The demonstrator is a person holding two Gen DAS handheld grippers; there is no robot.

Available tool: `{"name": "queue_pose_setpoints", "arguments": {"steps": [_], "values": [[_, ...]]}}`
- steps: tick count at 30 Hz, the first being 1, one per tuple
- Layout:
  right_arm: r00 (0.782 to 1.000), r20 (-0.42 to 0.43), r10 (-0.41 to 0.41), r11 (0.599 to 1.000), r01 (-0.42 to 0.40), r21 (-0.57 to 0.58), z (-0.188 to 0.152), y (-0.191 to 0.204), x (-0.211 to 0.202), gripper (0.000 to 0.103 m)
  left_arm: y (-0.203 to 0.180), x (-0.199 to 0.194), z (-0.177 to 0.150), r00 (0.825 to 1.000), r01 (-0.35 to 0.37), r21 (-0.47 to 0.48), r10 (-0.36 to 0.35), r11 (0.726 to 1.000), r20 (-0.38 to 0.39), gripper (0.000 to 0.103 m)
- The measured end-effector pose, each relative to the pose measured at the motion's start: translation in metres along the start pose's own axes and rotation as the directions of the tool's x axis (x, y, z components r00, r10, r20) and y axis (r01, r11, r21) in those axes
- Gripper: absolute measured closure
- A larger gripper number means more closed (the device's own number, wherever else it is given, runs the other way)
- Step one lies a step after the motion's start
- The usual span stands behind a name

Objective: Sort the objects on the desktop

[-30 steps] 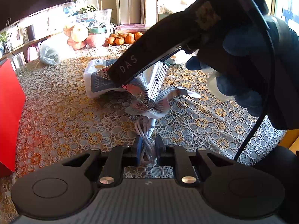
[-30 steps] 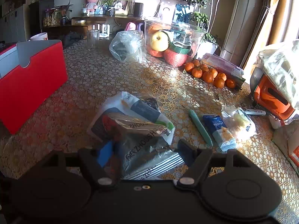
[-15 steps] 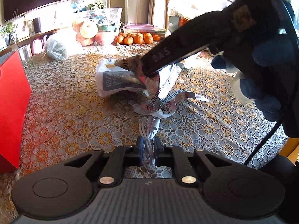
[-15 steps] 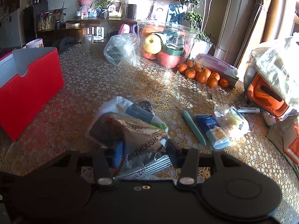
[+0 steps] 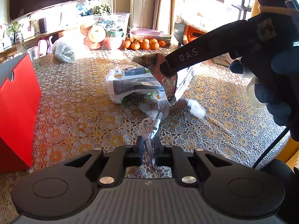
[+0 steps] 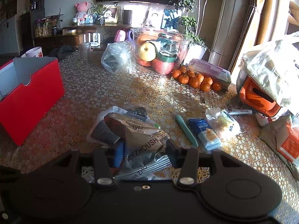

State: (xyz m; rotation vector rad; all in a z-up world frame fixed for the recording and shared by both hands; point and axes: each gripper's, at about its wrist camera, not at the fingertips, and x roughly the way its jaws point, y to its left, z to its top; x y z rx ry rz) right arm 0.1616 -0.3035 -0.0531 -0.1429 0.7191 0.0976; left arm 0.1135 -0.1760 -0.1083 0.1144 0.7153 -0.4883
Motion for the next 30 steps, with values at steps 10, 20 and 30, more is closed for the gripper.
{"name": "queue_pose_setpoints", "arguments": {"steps": [10,20,30], "values": [[1.000,0.017,0.001,1.000,-0.001,0.015,-0.002,0.003,-0.022,0.055,0.008,-0.025,0.003,0.999,-0.023,-0.016,0.023,1.000,0.030,0.093],[0.998,0.057,0.014,1.000,-0.016,0.020,0.002,0.016,-0.052,0.055,0.026,-0.060,0.017,0.995,-0.046,-0.053,0.050,0.998,0.083,0.093],[0.994,0.097,0.049,0.998,-0.052,0.021,0.008,0.046,-0.080,0.055,0.045,-0.097,0.026,0.988,-0.090,-0.092,0.100,0.992,0.114,0.093]]}}
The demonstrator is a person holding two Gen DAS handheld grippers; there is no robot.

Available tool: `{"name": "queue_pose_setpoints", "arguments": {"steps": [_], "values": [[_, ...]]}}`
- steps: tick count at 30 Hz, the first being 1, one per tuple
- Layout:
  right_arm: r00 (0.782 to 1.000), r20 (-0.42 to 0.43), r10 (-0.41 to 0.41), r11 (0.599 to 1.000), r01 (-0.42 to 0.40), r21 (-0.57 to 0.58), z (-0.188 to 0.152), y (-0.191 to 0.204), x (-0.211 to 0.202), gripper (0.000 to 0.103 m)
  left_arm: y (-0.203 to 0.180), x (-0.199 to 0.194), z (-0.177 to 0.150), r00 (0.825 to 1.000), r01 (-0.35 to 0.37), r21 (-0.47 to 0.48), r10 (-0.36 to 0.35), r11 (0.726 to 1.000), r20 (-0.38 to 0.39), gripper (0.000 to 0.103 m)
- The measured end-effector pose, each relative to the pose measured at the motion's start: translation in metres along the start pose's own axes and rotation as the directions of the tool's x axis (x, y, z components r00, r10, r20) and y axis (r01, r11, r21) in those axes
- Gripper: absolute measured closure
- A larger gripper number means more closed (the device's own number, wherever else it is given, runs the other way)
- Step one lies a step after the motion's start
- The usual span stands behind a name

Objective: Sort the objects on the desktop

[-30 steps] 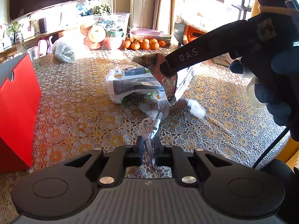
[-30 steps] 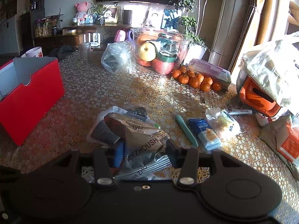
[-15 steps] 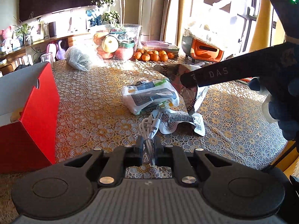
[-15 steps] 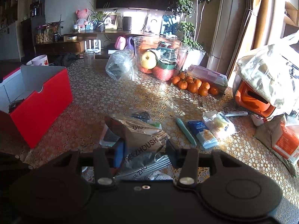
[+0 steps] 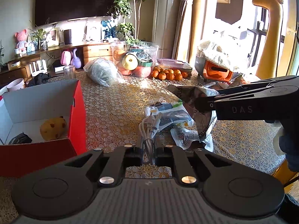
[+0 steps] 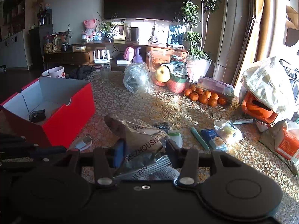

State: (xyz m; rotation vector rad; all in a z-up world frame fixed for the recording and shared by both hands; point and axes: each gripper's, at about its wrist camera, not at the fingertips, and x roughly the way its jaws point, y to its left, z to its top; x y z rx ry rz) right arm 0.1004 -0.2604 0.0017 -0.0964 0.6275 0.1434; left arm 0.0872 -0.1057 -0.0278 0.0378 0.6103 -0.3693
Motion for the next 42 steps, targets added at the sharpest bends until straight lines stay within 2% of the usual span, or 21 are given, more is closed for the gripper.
{"name": "queue_pose_setpoints", "arguments": {"steps": [20,35,42], "values": [[0.991,0.054,0.119,0.992,-0.117,-0.039,0.027,0.075,-0.011,0.055,0.070,-0.056,0.014,0.993,-0.105,-0.058,0.108,0.993,0.054,0.093],[0.977,0.031,0.210,0.973,-0.205,-0.108,0.063,0.128,0.012,0.055,0.139,-0.066,0.027,0.970,-0.222,-0.101,0.229,0.970,0.074,0.093],[0.970,0.019,0.242,0.962,-0.237,-0.137,0.075,0.145,0.026,0.055,0.169,-0.066,0.035,0.963,-0.254,-0.113,0.262,0.961,0.067,0.093]]}}
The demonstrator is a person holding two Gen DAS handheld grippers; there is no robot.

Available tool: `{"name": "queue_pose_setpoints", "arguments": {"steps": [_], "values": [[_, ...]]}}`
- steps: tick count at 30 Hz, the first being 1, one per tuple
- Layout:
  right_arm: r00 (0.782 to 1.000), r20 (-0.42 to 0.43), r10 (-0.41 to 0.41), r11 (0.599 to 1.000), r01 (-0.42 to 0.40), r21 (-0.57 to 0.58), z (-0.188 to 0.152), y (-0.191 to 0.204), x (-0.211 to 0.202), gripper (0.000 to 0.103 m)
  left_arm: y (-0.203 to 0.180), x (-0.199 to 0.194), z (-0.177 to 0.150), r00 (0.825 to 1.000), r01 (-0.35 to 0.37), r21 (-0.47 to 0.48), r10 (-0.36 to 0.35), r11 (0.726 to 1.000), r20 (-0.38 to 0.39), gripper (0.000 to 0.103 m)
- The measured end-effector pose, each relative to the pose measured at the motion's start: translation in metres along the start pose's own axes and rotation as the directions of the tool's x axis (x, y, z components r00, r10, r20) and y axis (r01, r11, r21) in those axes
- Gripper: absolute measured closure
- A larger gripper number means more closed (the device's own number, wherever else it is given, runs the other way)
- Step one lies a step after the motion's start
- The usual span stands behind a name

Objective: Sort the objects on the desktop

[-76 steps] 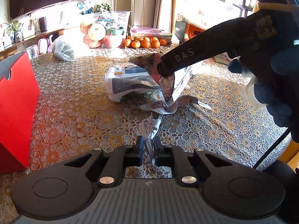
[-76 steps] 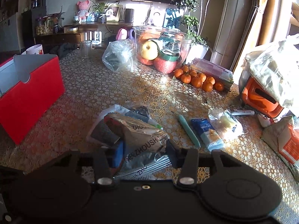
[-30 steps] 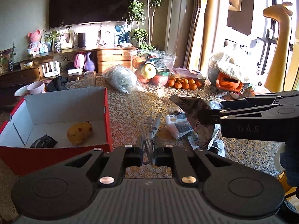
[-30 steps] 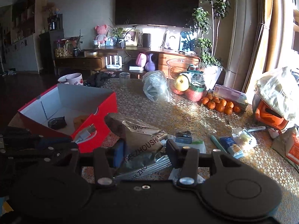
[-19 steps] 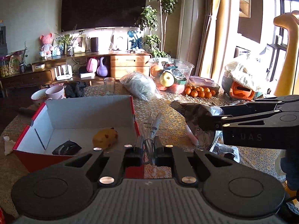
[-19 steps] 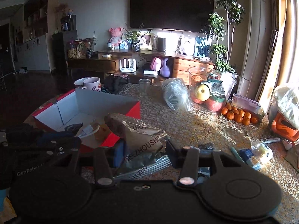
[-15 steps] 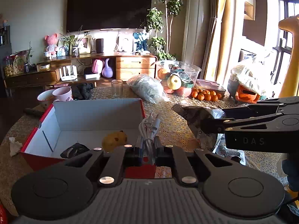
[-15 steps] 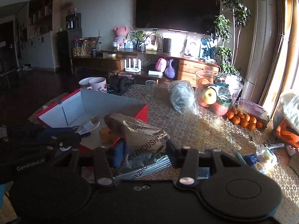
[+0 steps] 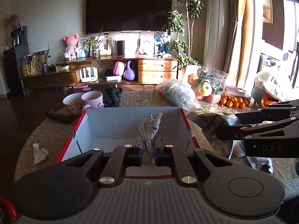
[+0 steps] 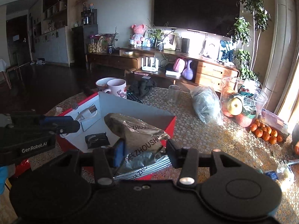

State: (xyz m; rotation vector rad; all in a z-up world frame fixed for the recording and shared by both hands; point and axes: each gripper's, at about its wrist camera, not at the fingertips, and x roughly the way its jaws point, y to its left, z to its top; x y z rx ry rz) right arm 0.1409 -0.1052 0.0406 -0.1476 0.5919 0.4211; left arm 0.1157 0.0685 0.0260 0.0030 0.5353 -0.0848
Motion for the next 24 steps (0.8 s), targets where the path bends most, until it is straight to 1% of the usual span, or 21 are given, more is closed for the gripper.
{"name": "queue_pose_setpoints", "arguments": {"steps": [6,12,19,24], "values": [[0.999,-0.038,0.017,0.999,-0.018,-0.031,0.009,0.011,0.019,0.055,0.022,0.016,0.010,0.999,-0.004,-0.008,0.003,1.000,-0.042,0.093],[0.996,-0.077,0.033,0.998,-0.038,-0.057,0.020,0.021,0.040,0.055,0.039,0.032,0.019,0.997,-0.018,0.013,0.019,1.000,-0.074,0.093],[0.995,-0.093,0.036,0.994,-0.045,-0.101,0.031,0.030,0.061,0.055,0.059,0.048,0.028,0.994,-0.039,0.035,0.042,0.999,-0.105,0.093],[0.994,-0.107,0.038,0.992,-0.050,-0.115,0.033,0.033,0.072,0.055,0.073,0.063,0.036,0.989,-0.034,0.037,0.039,0.999,-0.139,0.093]]}}
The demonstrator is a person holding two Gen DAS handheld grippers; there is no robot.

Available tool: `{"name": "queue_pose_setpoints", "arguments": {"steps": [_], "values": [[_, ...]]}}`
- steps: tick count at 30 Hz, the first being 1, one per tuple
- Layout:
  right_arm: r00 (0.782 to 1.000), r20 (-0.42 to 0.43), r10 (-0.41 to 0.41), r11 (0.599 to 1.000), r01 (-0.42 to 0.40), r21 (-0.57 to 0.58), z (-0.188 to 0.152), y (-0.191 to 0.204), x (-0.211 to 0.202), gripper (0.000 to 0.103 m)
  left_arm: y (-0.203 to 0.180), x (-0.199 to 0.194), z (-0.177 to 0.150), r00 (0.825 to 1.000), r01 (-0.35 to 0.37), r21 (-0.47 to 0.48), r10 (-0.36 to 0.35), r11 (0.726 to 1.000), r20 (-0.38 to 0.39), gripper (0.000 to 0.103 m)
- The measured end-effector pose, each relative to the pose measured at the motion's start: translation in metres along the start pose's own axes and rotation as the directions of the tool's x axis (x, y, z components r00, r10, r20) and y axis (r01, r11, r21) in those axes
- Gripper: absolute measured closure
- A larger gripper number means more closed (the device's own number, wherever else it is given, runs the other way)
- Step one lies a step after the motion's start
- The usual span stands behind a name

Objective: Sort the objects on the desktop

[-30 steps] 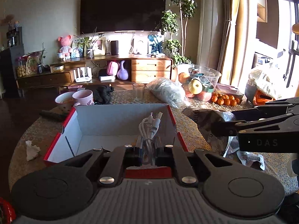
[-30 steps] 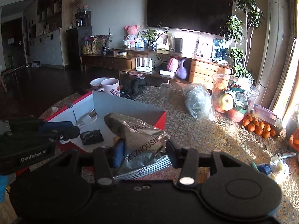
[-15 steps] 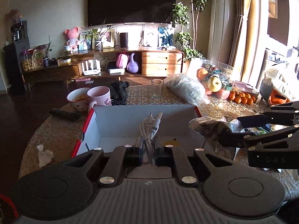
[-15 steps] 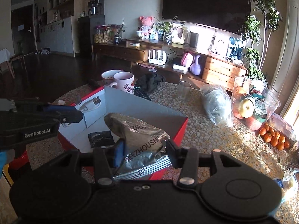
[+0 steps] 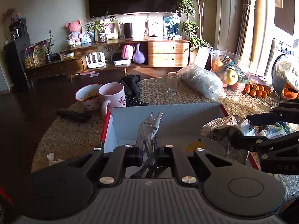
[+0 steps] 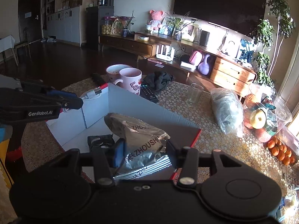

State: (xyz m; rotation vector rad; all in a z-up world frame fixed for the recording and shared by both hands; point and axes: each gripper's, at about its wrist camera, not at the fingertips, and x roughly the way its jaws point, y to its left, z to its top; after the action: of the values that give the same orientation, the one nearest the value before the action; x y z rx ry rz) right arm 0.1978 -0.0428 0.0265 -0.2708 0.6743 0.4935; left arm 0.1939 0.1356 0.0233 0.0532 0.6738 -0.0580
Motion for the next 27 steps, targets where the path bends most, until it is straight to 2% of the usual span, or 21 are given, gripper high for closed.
{"name": "queue_pose_setpoints", "arguments": {"steps": [14,17,27], "values": [[0.997,-0.071,0.002,0.999,-0.006,-0.049,-0.001,0.010,0.039,0.055,0.017,0.058,0.012,0.994,0.021,0.033,-0.017,0.999,-0.111,0.093],[0.996,-0.088,0.015,0.999,-0.019,-0.050,-0.001,0.009,0.048,0.055,0.015,0.070,0.013,0.994,0.000,0.054,0.006,0.999,-0.112,0.093],[0.986,-0.163,0.031,0.995,-0.046,-0.090,-0.009,0.021,0.076,0.055,0.015,0.114,0.017,0.979,0.005,0.076,0.011,0.997,-0.204,0.093]]}}
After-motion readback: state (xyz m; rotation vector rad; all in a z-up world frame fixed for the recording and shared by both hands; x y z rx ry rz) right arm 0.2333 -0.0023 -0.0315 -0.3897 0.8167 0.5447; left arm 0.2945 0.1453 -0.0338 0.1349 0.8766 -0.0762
